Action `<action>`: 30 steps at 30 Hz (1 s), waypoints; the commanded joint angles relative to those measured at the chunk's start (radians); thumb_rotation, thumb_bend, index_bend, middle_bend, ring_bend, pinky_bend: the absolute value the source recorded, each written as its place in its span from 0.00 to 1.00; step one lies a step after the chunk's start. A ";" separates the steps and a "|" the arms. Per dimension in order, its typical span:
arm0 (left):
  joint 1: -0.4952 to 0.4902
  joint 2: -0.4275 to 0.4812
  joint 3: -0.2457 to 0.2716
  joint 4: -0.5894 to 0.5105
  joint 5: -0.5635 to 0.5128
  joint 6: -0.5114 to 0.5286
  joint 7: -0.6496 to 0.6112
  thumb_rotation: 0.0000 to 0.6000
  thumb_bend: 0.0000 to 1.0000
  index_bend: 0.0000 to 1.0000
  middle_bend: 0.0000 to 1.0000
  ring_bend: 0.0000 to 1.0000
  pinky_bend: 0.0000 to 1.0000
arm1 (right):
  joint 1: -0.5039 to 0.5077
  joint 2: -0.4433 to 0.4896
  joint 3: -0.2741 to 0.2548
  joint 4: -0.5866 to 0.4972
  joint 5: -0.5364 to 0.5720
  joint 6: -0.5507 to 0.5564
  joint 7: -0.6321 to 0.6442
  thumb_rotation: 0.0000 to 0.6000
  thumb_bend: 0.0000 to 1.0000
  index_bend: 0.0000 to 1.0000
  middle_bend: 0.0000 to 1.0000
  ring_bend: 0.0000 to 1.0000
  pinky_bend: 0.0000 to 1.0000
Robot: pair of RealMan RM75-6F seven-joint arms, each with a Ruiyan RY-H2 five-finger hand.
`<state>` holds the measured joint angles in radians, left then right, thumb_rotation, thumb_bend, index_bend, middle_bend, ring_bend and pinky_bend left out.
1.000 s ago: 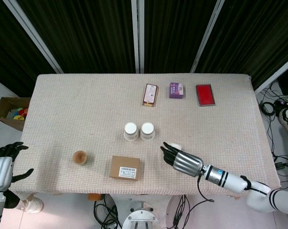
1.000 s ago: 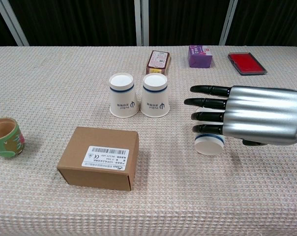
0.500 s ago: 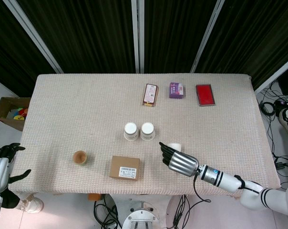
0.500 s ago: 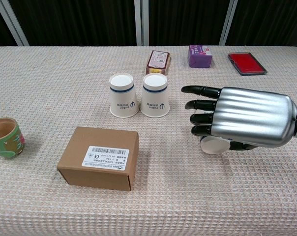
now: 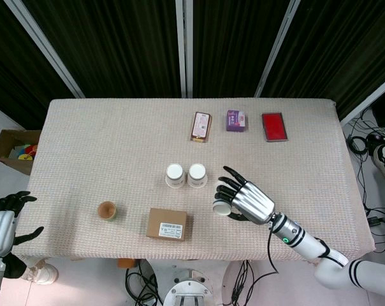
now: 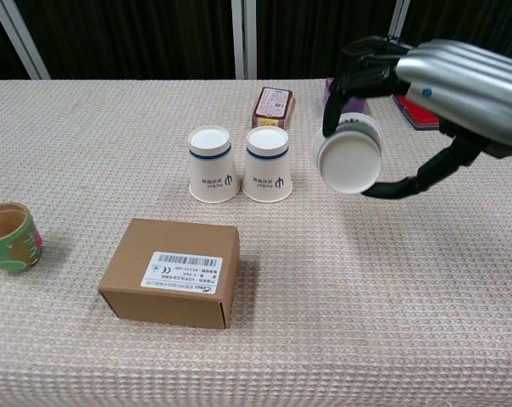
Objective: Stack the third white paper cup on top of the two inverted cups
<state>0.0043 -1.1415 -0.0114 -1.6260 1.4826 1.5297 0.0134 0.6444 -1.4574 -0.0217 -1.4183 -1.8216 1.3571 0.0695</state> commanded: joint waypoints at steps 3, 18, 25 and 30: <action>-0.002 -0.001 0.000 -0.005 0.007 0.001 0.000 1.00 0.05 0.32 0.23 0.21 0.23 | 0.018 -0.004 0.151 -0.178 0.294 -0.089 0.350 1.00 0.18 0.56 0.43 0.19 0.10; -0.013 -0.009 0.003 0.015 0.006 -0.027 -0.027 1.00 0.05 0.32 0.23 0.21 0.23 | 0.196 -0.049 0.401 -0.288 0.889 -0.471 0.307 1.00 0.21 0.55 0.40 0.19 0.06; -0.015 -0.017 -0.004 0.042 -0.018 -0.039 -0.026 1.00 0.05 0.32 0.23 0.21 0.23 | 0.305 -0.063 0.432 -0.286 1.112 -0.478 0.093 1.00 0.21 0.54 0.38 0.18 0.04; -0.019 -0.023 -0.004 0.056 -0.019 -0.049 -0.048 1.00 0.05 0.32 0.23 0.21 0.23 | 0.371 -0.089 0.420 -0.280 1.228 -0.447 -0.050 1.00 0.21 0.52 0.36 0.17 0.03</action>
<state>-0.0132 -1.1628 -0.0149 -1.5736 1.4649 1.4835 -0.0324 0.9732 -1.5285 0.3965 -1.6998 -0.6414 0.8979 0.0773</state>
